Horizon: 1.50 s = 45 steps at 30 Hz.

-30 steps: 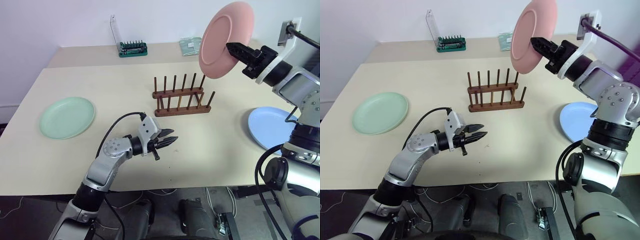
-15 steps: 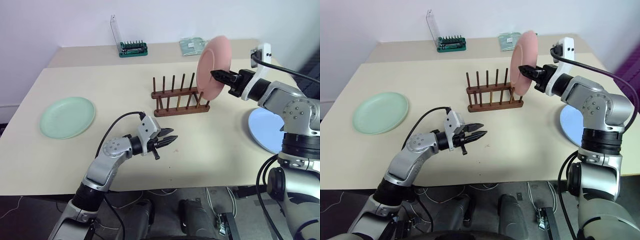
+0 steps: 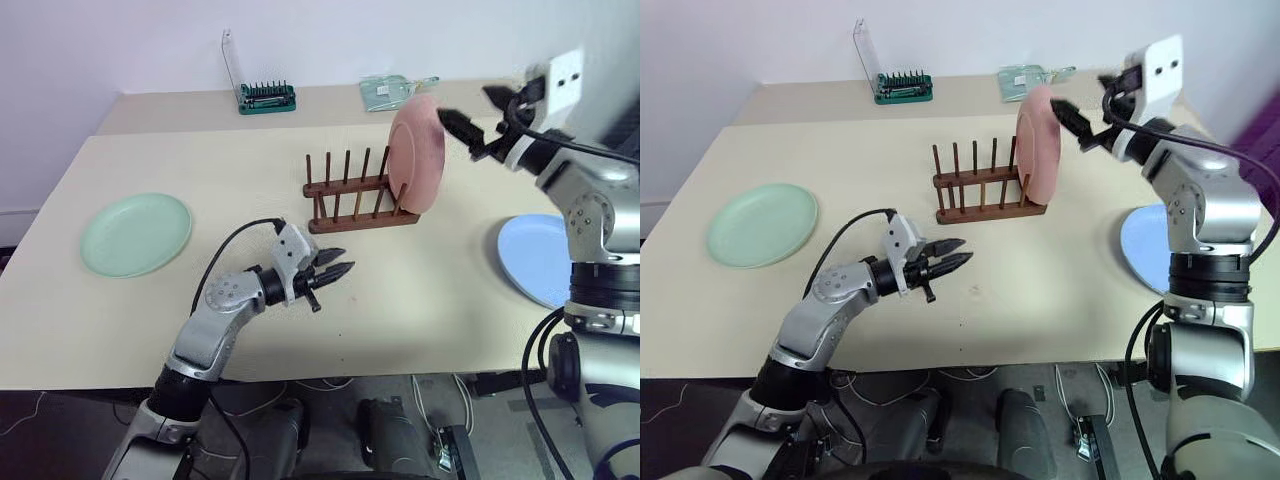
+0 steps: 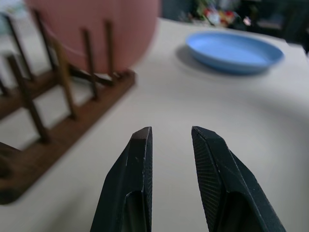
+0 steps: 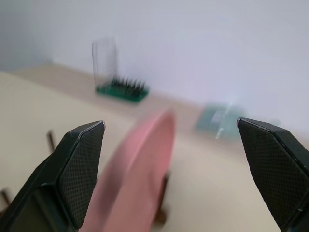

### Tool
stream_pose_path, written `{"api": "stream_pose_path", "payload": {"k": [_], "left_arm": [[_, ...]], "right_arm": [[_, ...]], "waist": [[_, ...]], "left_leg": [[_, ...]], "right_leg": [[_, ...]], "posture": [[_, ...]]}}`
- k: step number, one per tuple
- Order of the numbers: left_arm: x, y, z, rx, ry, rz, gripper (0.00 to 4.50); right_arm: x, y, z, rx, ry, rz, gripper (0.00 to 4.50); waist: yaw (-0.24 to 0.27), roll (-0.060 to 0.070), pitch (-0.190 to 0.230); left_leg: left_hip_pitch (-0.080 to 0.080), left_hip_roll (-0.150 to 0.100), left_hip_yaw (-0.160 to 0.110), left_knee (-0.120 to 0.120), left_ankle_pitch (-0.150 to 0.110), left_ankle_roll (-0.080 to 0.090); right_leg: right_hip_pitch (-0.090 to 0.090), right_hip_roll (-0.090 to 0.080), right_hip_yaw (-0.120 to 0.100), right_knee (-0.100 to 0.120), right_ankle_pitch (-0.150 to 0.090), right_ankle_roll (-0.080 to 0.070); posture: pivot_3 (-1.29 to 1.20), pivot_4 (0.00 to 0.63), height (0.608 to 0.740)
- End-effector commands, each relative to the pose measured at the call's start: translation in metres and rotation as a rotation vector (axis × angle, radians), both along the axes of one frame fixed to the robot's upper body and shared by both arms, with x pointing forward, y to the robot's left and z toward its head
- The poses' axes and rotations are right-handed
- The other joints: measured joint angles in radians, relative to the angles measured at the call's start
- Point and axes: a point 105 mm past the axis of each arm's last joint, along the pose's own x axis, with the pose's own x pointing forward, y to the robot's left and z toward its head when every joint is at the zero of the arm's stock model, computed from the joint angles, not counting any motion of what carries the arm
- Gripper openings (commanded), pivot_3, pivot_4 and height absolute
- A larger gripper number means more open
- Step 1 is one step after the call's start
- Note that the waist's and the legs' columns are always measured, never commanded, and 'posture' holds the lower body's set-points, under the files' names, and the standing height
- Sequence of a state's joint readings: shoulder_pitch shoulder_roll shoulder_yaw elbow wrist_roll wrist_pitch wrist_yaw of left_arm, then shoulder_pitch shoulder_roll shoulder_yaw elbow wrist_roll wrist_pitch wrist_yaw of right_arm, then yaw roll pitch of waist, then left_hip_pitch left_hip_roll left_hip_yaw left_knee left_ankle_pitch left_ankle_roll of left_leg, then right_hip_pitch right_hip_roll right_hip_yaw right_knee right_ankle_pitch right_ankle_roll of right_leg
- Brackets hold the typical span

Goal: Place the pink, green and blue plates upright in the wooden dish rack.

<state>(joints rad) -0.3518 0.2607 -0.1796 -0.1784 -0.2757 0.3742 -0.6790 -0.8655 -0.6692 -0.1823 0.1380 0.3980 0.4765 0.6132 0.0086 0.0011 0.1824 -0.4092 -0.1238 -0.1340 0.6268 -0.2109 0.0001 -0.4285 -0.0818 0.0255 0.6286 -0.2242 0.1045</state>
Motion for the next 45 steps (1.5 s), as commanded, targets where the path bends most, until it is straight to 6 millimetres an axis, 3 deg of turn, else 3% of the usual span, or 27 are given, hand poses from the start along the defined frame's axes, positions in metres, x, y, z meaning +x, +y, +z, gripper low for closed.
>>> {"api": "stream_pose_path", "payload": {"k": [1,3,4,6,9,11,13,20,24,28,31,38,43,45], "left_arm": [[0.026,0.040,0.040,-0.117,-0.075,0.270,2.13],[0.033,0.063,0.050,-0.138,-0.108,0.403,3.17],[0.039,0.087,0.056,-0.145,-0.124,0.531,3.73],[0.041,0.158,0.068,-0.206,-0.128,0.877,4.48],[0.026,0.234,0.066,-0.204,-0.077,1.265,4.48],[0.004,0.283,0.057,-0.153,-0.010,1.544,4.48],[-0.014,0.303,0.053,-0.228,0.050,1.664,4.48],[-0.040,0.311,0.019,-0.383,0.308,1.703,4.48],[-0.036,0.308,-0.011,-0.514,0.485,1.647,4.48],[-0.032,0.312,-0.026,-0.544,0.559,1.636,4.48],[-0.025,0.316,-0.032,-0.709,0.592,1.636,3.60],[-0.010,0.307,-0.029,-0.771,0.596,1.572,0.07],[0.002,0.291,-0.020,-0.765,0.583,1.476,0.02],[0.008,0.285,-0.002,-0.762,0.489,1.423,0.02]], "right_arm": [[-0.037,0.044,0.032,-0.133,-0.161,0.241,4.50],[-0.048,0.062,0.027,-0.168,-0.156,0.339,4.50],[-0.055,0.075,0.019,-0.211,-0.142,0.406,4.50],[-0.067,0.107,-0.005,-0.284,-0.097,0.543,4.50],[-0.072,0.129,-0.028,-0.317,-0.057,0.627,4.50],[-0.073,0.139,-0.040,-0.328,-0.043,0.659,4.50],[-0.073,0.145,-0.046,-0.326,-0.031,0.681,4.50],[-0.076,0.156,-0.064,-0.344,0.002,0.748,4.50],[-0.075,0.155,-0.067,-0.345,0.008,0.738,4.50],[-0.075,0.155,-0.070,-0.349,0.009,0.727,4.50],[-0.074,0.152,-0.073,-0.356,0.010,0.702,4.50],[-0.073,0.149,-0.075,-0.358,0.006,0.673,4.50],[-0.072,0.149,-0.074,-0.362,-0.012,0.654,4.50],[-0.071,0.150,-0.072,-0.364,-0.017,0.650,4.50]], "waist": [[-0.003,0.000,0.000],[-0.011,0.000,0.000],[-0.015,0.000,0.000],[-0.022,-0.001,0.000],[-0.027,-0.002,0.000],[-0.022,-0.003,0.001],[-0.017,-0.005,0.002],[0.009,-0.014,0.001],[0.003,-0.015,0.001],[-0.001,-0.016,0.002],[0.002,-0.016,0.002],[0.003,-0.017,0.002],[0.002,-0.017,0.002],[0.003,-0.017,0.002]], "left_leg": [[0.000,0.000,0.000,0.000,0.000,0.000],[0.000,0.001,0.000,0.000,0.000,0.000],[0.000,0.001,-0.001,-0.001,0.000,0.000],[0.000,0.001,-0.001,-0.001,0.000,0.000],[0.001,0.002,-0.001,-0.001,-0.001,-0.001],[0.001,0.002,-0.001,-0.001,-0.001,-0.002],[0.000,0.000,-0.001,0.000,-0.001,-0.002],[0.000,-0.001,-0.004,0.003,-0.003,-0.004],[0.001,0.000,-0.003,0.002,-0.003,-0.005],[0.001,0.001,-0.003,0.002,-0.003,-0.007],[0.001,0.001,-0.003,0.002,-0.003,-0.007],[0.001,0.001,-0.003,0.002,-0.003,-0.007],[0.001,0.001,-0.003,0.002,-0.003,-0.007],[0.001,0.001,-0.003,0.002,-0.003,-0.007]], "right_leg": [[0.000,0.000,0.000,0.000,0.000,0.000],[0.000,0.000,0.000,0.000,0.000,0.000],[0.000,0.000,0.000,0.000,0.000,0.000],[0.000,0.000,0.000,0.000,0.000,0.000],[-0.001,0.002,0.000,0.001,0.000,0.000],[-0.001,0.002,-0.001,0.001,0.000,0.000],[-0.001,0.002,-0.001,0.001,0.000,0.001],[0.002,0.002,-0.004,0.000,0.001,0.001],[0.001,0.002,-0.004,0.001,0.001,0.001],[0.000,0.002,-0.004,0.001,0.000,0.001],[0.000,0.002,-0.003,0.001,0.000,0.001],[0.001,0.002,-0.004,0.001,0.001,0.001],[0.001,0.002,-0.003,0.001,0.001,0.001],[0.001,0.002,-0.003,0.001,0.001,0.001]], "posture": [[0.00,0.150,0.740],[0.00,0.150,0.740],[0.00,0.150,0.740],[0.00,0.150,0.740],[0.00,0.150,0.740],[0.00,0.150,0.740],[0.00,0.150,0.740],[0.00,0.150,0.740],[0.00,0.150,0.740],[0.00,0.150,0.740],[0.00,0.150,0.740],[0.00,0.150,0.740],[0.00,0.150,0.740],[0.00,0.150,0.740]]}}
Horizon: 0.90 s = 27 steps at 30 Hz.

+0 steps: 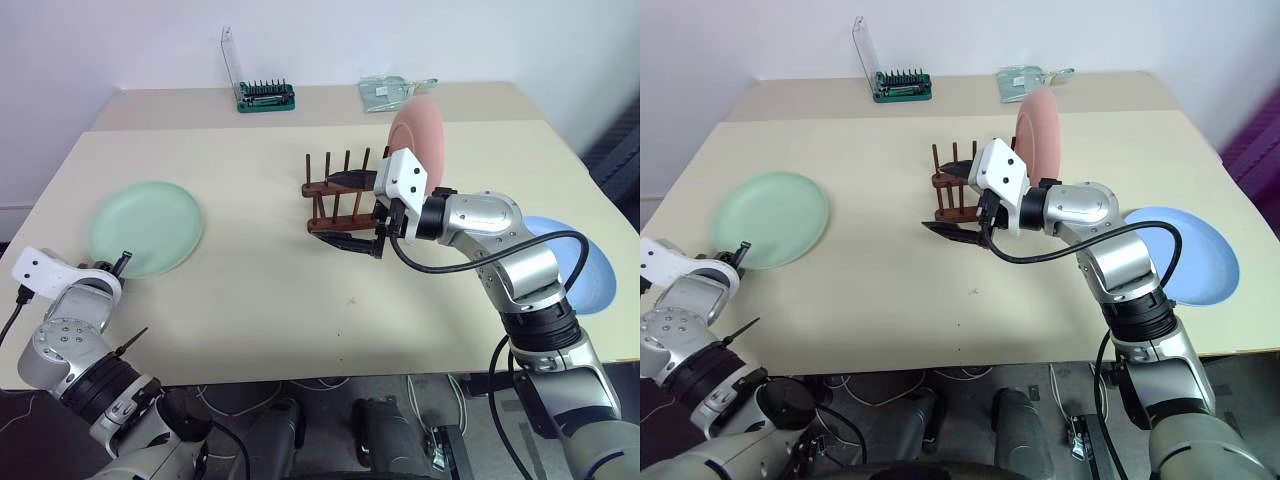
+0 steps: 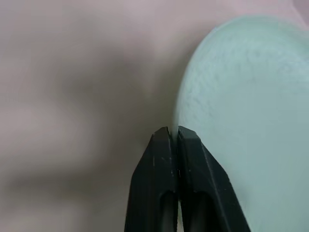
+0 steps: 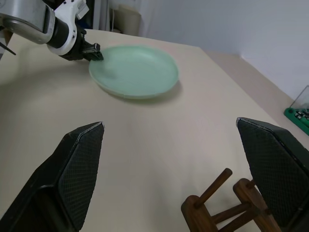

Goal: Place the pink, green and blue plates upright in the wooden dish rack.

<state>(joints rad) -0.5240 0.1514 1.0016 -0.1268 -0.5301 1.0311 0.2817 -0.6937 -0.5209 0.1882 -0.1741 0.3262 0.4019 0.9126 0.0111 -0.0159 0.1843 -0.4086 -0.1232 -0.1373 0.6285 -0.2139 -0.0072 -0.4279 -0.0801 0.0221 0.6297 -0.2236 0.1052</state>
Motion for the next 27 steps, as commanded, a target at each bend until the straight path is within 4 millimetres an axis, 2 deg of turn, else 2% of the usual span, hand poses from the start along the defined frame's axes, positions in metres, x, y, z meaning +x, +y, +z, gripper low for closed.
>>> {"api": "stream_pose_path", "payload": {"k": [1,3,5,8,11,13,19,25,26,27], "left_arm": [[0.013,-0.014,0.047,0.112,-0.192,-0.064,0.02],[0.017,-0.022,0.070,0.169,-0.287,-0.087,0.02],[0.024,-0.045,0.105,0.268,-0.392,-0.162,0.02],[0.032,-0.079,0.137,0.372,-0.462,-0.257,0.02],[0.041,-0.105,0.154,0.443,-0.466,-0.329,0.02],[0.051,-0.131,0.165,0.458,-0.462,-0.394,0.02],[0.060,-0.175,0.177,0.418,-0.426,-0.505,0.02],[0.057,-0.188,0.175,0.378,-0.386,-0.541,0.02],[0.056,-0.187,0.174,0.364,-0.380,-0.536,0.00],[0.056,-0.186,0.173,0.356,-0.378,-0.533,0.00]], "right_arm": [[-0.005,0.004,0.018,0.029,-0.072,0.018,4.50],[-0.003,0.005,0.019,0.027,-0.067,0.017,4.50],[-0.001,0.010,0.018,-0.054,-0.171,0.028,4.50],[0.002,0.022,0.016,-0.135,-0.326,0.035,4.50],[0.005,0.033,0.016,-0.154,-0.428,0.046,4.50],[0.015,0.040,0.018,-0.184,-0.523,0.011,4.50],[0.039,0.042,0.018,-0.284,-0.748,-0.095,4.50],[0.051,0.038,0.014,-0.309,-0.804,-0.164,4.50],[0.053,0.037,0.014,-0.319,-0.816,-0.174,3.96],[0.054,0.036,0.013,-0.330,-0.826,-0.179,3.64]], "waist": [[0.001,-0.001,0.000],[0.001,-0.002,0.001],[0.000,-0.002,0.001],[0.001,-0.002,0.001],[-0.001,-0.002,0.001],[-0.005,-0.002,0.001],[-0.004,-0.002,0.001],[-0.009,-0.002,0.001],[-0.009,-0.002,0.001],[-0.009,-0.002,0.001]], "left_leg": [[0.000,0.000,0.000,0.000,0.000,0.000],[0.000,0.000,0.000,0.000,0.000,0.000],[0.000,0.000,0.000,0.000,0.000,0.000],[0.000,0.000,0.000,0.000,0.000,0.000],[0.000,0.000,0.001,0.000,0.000,0.000],[0.000,0.000,0.001,0.000,0.002,-0.001],[0.000,0.000,0.001,0.000,0.004,-0.002],[0.000,0.000,0.001,-0.002,0.005,-0.003],[0.000,0.000,0.001,-0.001,0.005,-0.003],[0.000,0.000,0.001,-0.001,0.005,-0.004]], "right_leg": [[0.000,0.000,0.000,0.000,0.000,0.000],[0.000,0.000,0.000,0.000,0.000,0.000],[0.000,0.000,0.000,0.000,0.000,0.000],[0.000,0.000,0.000,0.000,0.000,0.000],[0.000,0.001,0.000,0.000,0.000,0.000],[0.000,0.001,0.000,0.000,0.000,0.000],[-0.001,0.002,0.001,0.000,0.000,0.000],[-0.001,0.002,0.001,0.000,0.000,0.000],[-0.001,0.002,0.001,0.001,0.000,0.000],[-0.001,0.002,0.001,0.001,0.000,0.000]], "posture": [[0.00,0.150,0.740],[0.00,0.150,0.740],[0.00,0.150,0.740],[0.00,0.150,0.740],[0.00,0.150,0.740],[0.00,0.150,0.740],[0.00,0.150,0.740],[0.00,0.150,0.740],[0.00,0.150,0.740],[0.00,0.150,0.740]]}}
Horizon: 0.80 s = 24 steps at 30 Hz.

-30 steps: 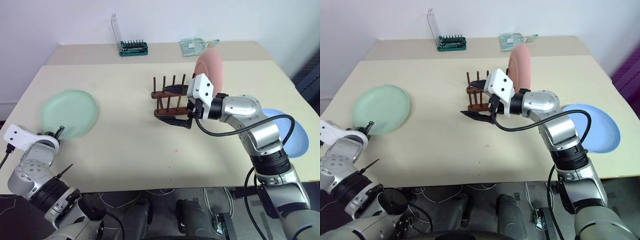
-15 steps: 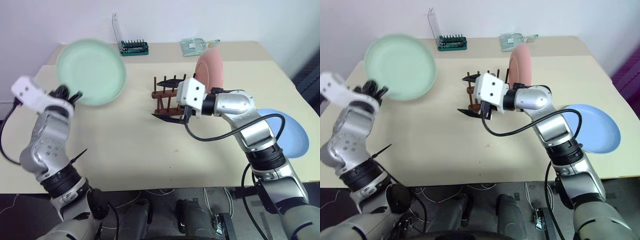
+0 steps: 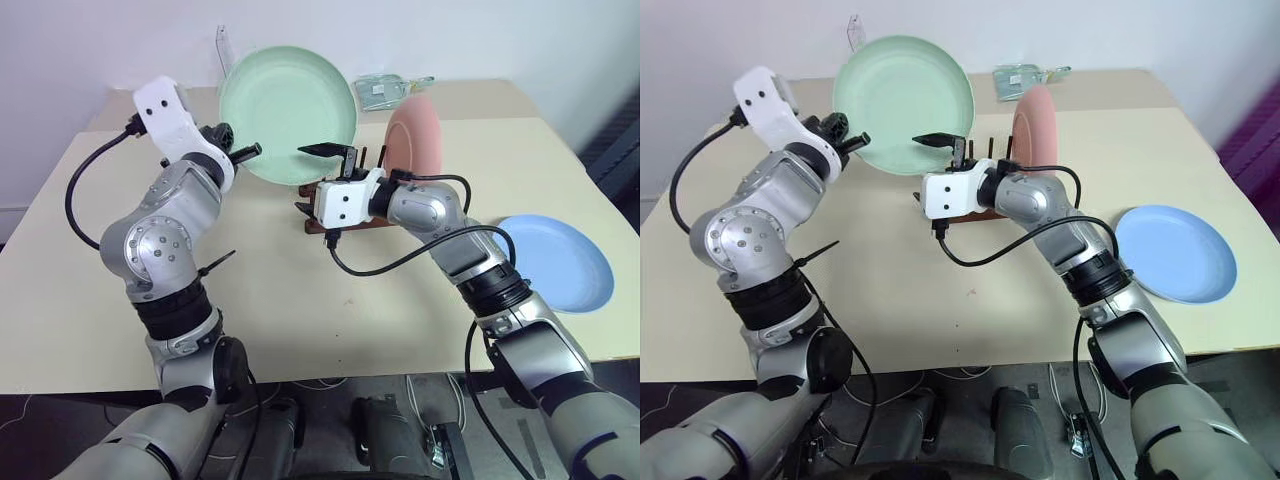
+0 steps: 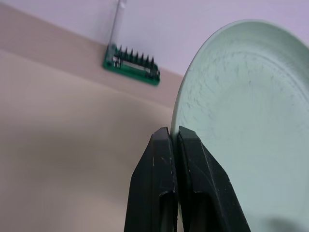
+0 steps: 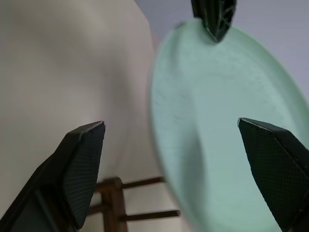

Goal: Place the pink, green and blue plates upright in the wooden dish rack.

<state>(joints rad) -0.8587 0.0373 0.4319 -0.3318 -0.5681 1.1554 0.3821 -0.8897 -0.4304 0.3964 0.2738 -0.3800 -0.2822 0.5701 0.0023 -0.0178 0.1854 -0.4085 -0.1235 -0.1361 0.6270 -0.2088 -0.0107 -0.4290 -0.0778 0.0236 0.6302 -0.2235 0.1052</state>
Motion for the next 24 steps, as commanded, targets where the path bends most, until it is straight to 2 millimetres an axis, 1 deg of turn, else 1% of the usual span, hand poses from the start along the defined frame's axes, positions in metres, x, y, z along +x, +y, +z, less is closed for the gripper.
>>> {"api": "stream_pose_path", "payload": {"k": [1,2,4,5,7,10,11,12,13,14,16,17,18,20,22,23,24], "left_arm": [[-0.008,0.005,0.021,-0.022,-0.067,0.016,0.00],[-0.009,0.006,0.021,-0.028,-0.066,0.016,0.00],[-0.009,0.007,0.021,-0.031,-0.063,0.018,0.00],[-0.009,0.008,0.021,-0.030,-0.062,0.019,0.00],[-0.009,0.008,0.021,-0.037,-0.059,0.018,0.00],[-0.011,0.004,0.022,-0.081,-0.073,-0.011,0.00],[-0.011,0.002,0.024,-0.117,-0.089,-0.022,0.30],[-0.012,0.003,0.032,-0.169,-0.137,-0.022,0.64],[-0.013,0.004,0.037,-0.205,-0.169,-0.019,1.02],[-0.015,0.009,0.046,-0.239,-0.218,-0.006,1.50],[-0.019,0.027,0.064,-0.306,-0.320,0.057,2.53],[-0.023,0.045,0.076,-0.297,-0.381,0.121,2.98],[-0.026,0.057,0.083,-0.285,-0.419,0.164,2.98],[-0.031,0.086,0.091,-0.172,-0.458,0.285,2.98],[-0.033,0.101,0.093,-0.103,-0.464,0.346,2.98],[-0.033,0.120,0.084,0.004,-0.436,0.410,2.98],[-0.032,0.133,0.071,0.121,-0.387,0.435,2.98]], "right_arm": [[0.000,0.003,0.017,0.003,-0.103,-0.001,3.24],[0.001,0.003,0.017,-0.002,-0.115,-0.007,2.61],[0.003,0.002,0.017,-0.008,-0.132,-0.012,1.62],[0.003,0.002,0.016,-0.014,-0.138,-0.013,0.97],[0.004,0.002,0.015,-0.022,-0.149,-0.015,0.08],[0.006,0.001,0.015,-0.037,-0.176,-0.024,0.03],[0.006,0.000,0.015,-0.042,-0.183,-0.026,0.00],[0.006,0.000,0.014,-0.048,-0.189,-0.026,0.00],[0.007,0.000,0.014,-0.053,-0.193,-0.025,0.00],[0.007,-0.001,0.013,-0.054,-0.195,-0.025,0.00],[0.006,-0.001,0.014,-0.050,-0.200,-0.023,0.00],[0.005,-0.002,0.018,-0.030,-0.198,-0.017,0.00],[0.004,-0.002,0.020,-0.016,-0.196,-0.012,0.00],[0.001,-0.003,0.026,0.017,-0.193,0.007,0.00],[-0.001,-0.003,0.030,0.033,-0.190,0.021,0.00],[-0.007,-0.003,0.042,0.139,-0.124,0.055,0.00],[-0.013,-0.004,0.054,0.256,-0.030,0.099,0.00]], "waist": [[0.000,0.000,0.000],[0.000,0.000,0.000],[0.001,0.000,0.000],[0.001,0.000,0.000],[0.001,-0.001,0.001],[0.002,-0.001,0.001],[0.002,-0.001,0.001],[0.003,-0.001,0.001],[0.005,-0.001,0.001],[0.005,-0.001,0.002],[0.003,-0.002,0.002],[0.001,-0.002,0.002],[-0.003,-0.002,0.002],[-0.015,-0.002,0.002],[-0.017,-0.001,0.002],[-0.016,-0.001,0.002],[-0.021,-0.001,0.002]], "left_leg": [[0.000,0.000,0.000,0.000,0.000,0.000],[0.000,0.000,0.000,0.000,0.000,0.000],[0.000,0.000,0.000,0.000,0.000,0.000],[0.000,0.000,0.000,0.000,0.000,0.000],[0.000,0.000,0.000,0.000,0.000,0.000],[0.000,0.000,0.000,0.000,0.000,0.000],[0.000,0.000,0.000,0.000,0.000,-0.001],[0.000,0.000,0.000,0.000,0.000,-0.001],[0.000,0.000,0.000,0.001,0.000,-0.001],[0.000,0.000,0.000,0.001,0.000,-0.001],[0.000,0.000,0.000,0.001,0.000,-0.001],[0.000,0.000,0.000,0.000,0.001,-0.001],[0.000,0.000,0.000,0.000,0.001,-0.001],[0.000,0.000,0.000,-0.001,0.001,-0.001],[0.001,0.000,0.000,-0.002,0.001,-0.001],[0.001,0.000,0.000,-0.002,0.001,-0.001],[0.001,0.000,0.000,-0.002,0.001,-0.001]], "right_leg": [[0.000,0.000,0.000,0.000,0.000,0.000],[0.000,0.000,0.000,0.000,0.000,0.000],[0.000,0.000,0.000,0.000,0.000,0.000],[0.000,0.000,0.000,0.000,0.000,0.000],[0.000,0.000,0.000,0.000,0.000,0.000],[0.000,0.000,0.000,0.000,0.000,0.000],[0.000,0.000,0.000,0.000,0.000,0.000],[0.000,0.000,0.000,0.000,0.000,0.000],[0.000,0.000,0.000,0.000,0.000,0.000],[0.000,0.000,0.000,0.000,0.000,0.000],[0.000,0.000,0.000,0.000,0.000,0.000],[0.000,0.000,0.000,0.000,0.000,0.000],[0.000,0.001,0.000,0.000,0.000,0.000],[0.000,0.001,0.001,0.000,0.000,0.000],[0.000,0.001,0.001,0.000,0.000,0.000],[0.000,0.001,0.001,0.000,0.000,0.000],[0.000,0.001,0.001,0.000,0.000,0.000]], "posture": [[0.00,0.150,0.740],[0.00,0.150,0.740],[0.00,0.150,0.740],[0.00,0.150,0.740],[0.00,0.150,0.740],[0.00,0.150,0.740],[0.00,0.150,0.740],[0.00,0.150,0.740],[0.00,0.150,0.740],[0.00,0.150,0.740],[0.00,0.150,0.740],[0.00,0.150,0.740],[0.00,0.150,0.740],[0.00,0.150,0.740],[0.00,0.150,0.740],[0.00,0.150,0.740],[0.00,0.150,0.740]]}}
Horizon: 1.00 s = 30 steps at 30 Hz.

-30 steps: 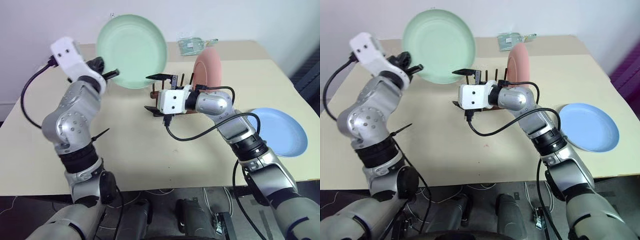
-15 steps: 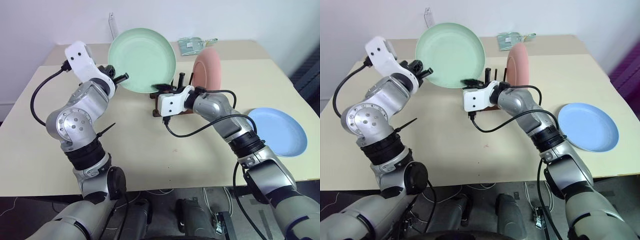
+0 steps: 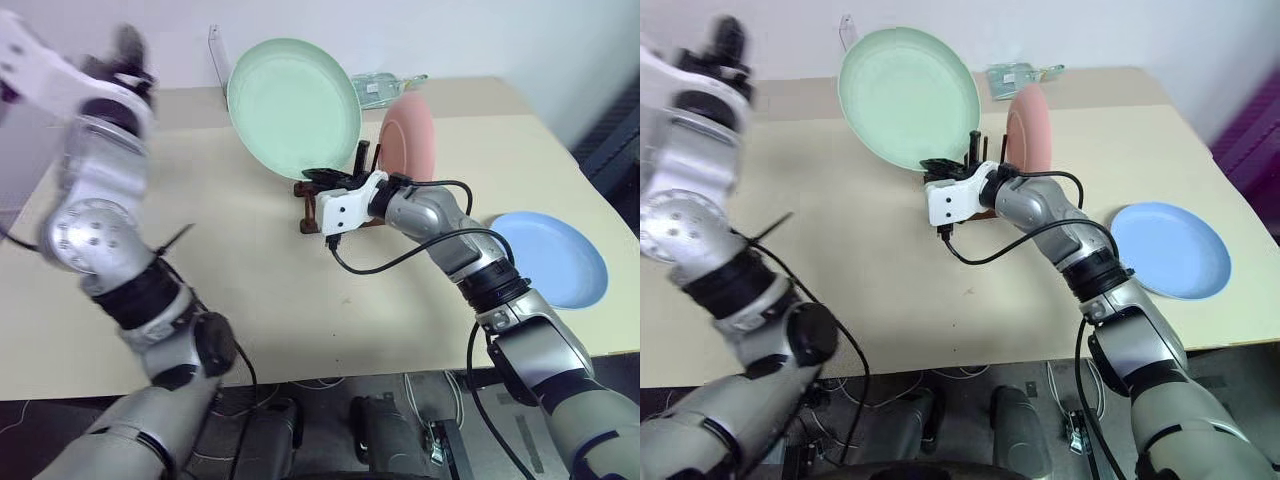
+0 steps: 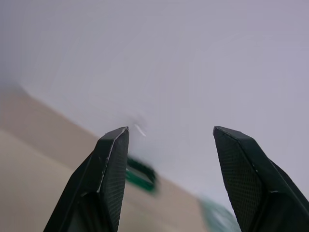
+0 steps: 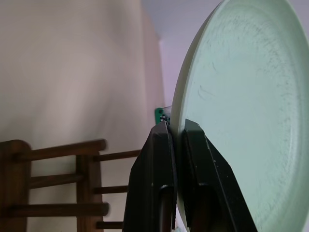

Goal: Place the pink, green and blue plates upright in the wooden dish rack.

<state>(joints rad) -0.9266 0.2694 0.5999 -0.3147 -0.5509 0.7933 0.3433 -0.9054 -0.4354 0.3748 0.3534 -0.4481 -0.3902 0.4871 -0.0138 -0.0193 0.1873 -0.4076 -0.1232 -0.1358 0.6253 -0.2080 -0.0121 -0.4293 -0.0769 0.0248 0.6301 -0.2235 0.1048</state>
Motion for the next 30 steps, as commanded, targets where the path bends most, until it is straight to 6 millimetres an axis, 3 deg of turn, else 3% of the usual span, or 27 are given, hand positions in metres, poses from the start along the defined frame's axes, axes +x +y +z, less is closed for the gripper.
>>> {"api": "stream_pose_path", "payload": {"k": [1,4,6,9,12,14,20,30], "left_arm": [[0.004,0.029,-0.032,0.282,0.168,0.118,2.98],[0.009,0.025,-0.059,0.414,0.257,0.050,2.98],[0.010,-0.009,-0.100,0.509,0.316,-0.180,2.98],[-0.001,-0.052,-0.142,0.635,0.364,-0.423,2.98],[-0.026,-0.106,-0.174,0.774,0.321,-0.708,2.98],[-0.042,-0.132,-0.187,0.805,0.297,-0.867,2.98],[-0.059,-0.163,-0.193,0.795,0.244,-1.048,2.98],[-0.058,-0.164,-0.187,0.779,0.223,-1.040,2.98]], "right_arm": [[-0.026,0.001,0.061,0.362,0.164,0.184,0.00],[-0.036,-0.003,0.074,0.495,0.331,0.269,0.00],[-0.042,-0.016,0.098,0.725,0.566,0.356,0.00],[-0.049,-0.030,0.117,0.922,0.803,0.446,0.00],[-0.037,-0.045,0.115,1.003,0.919,0.372,0.00],[-0.033,-0.050,0.111,1.031,0.976,0.339,0.00],[-0.015,-0.063,0.105,1.161,1.139,0.262,0.00],[0.009,-0.067,0.075,1.224,1.320,0.095,0.00]], "waist": [[-0.007,0.001,0.000],[0.002,0.001,0.000],[0.007,0.000,0.000],[0.016,0.000,0.000],[0.017,0.001,0.000],[0.017,0.002,0.000],[0.004,0.005,0.001],[0.001,0.006,0.000]], "left_leg": [[0.001,0.000,0.001,-0.001,0.000,0.000],[0.002,0.000,0.000,-0.004,0.000,0.001],[0.001,0.000,-0.003,-0.002,-0.003,0.005],[0.001,-0.001,-0.003,-0.002,-0.004,0.007],[0.000,0.000,-0.002,-0.004,-0.004,0.007],[0.000,0.001,-0.002,-0.005,-0.004,0.007],[0.000,0.001,0.000,-0.009,-0.003,0.006],[0.000,0.001,0.000,-0.009,-0.003,0.007]], "right_leg": [[0.000,0.000,0.001,0.000,0.000,0.000],[-0.001,0.000,0.002,0.001,0.000,-0.001],[0.001,0.000,-0.001,0.000,0.000,-0.001],[0.001,-0.003,0.000,-0.001,0.000,-0.001],[-0.001,-0.004,0.001,-0.001,0.000,-0.005],[-0.002,-0.004,0.001,-0.001,-0.001,-0.006],[-0.004,-0.004,0.002,-0.001,-0.001,-0.007],[-0.003,-0.004,0.001,-0.001,0.000,-0.005]], "posture": [[0.00,0.150,0.740],[0.00,0.150,0.740],[0.00,0.150,0.740],[0.00,0.150,0.740],[0.00,0.150,0.740],[0.00,0.150,0.740],[0.00,0.150,0.740],[0.00,0.150,0.740]]}}
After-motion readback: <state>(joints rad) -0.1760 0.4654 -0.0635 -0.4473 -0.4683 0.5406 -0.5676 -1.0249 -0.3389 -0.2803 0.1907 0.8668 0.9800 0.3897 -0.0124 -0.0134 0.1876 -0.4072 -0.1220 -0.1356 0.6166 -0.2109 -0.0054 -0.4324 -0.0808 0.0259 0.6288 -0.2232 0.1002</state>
